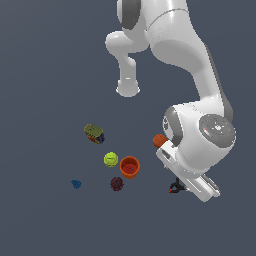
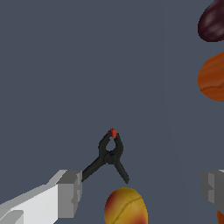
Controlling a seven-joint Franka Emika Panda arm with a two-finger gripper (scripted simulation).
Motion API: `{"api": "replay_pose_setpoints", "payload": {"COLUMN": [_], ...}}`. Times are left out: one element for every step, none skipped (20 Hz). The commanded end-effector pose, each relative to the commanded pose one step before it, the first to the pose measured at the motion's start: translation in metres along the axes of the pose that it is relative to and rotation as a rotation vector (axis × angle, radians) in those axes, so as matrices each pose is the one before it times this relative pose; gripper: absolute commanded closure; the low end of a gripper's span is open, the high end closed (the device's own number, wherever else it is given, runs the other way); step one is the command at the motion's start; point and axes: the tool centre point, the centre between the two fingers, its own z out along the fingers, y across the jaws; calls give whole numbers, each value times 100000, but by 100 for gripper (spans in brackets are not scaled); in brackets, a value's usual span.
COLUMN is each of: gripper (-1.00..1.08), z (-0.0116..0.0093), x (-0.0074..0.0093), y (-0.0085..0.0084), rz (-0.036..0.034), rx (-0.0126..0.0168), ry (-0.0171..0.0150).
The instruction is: Pick up a designated object from a clutter of objects.
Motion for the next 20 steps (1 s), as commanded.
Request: {"api": "replay_pose_setpoints", "payload": {"gripper": [-92,-92,-92,-92,-92,-92,-92,-92,-92,-92,-92,-92,-92,-92,-92,-92,-92,-92,-92,-92], "z": [1506,532,499,465,432,398,364,330,295,261,226,192,157,122,87,52,17,-52,42,125], "x": [-519,-210,-205,-197,-188,-177,-166,-153,-139,-125,-109,-94,-77,-62,-40,-28,-11,8,-3,-8], "y": [-720,-224,-202,-181,-161,-143,-125,-110,-95,-81,-68,-56,-45,-35,-24,-15,-5,52,0,0], "rz": [4973,1667,1553,1441,1330,1219,1110,1000,894,786,681,574,469,362,265,153,48,-389,0,0], "rx": [-271,-107,-97,-88,-78,-70,-62,-54,-47,-40,-34,-28,-22,-17,-12,-7,-2,-77,0,0], "ry": [444,158,155,150,145,137,129,119,109,98,86,74,61,47,35,20,6,-70,0,0]}}
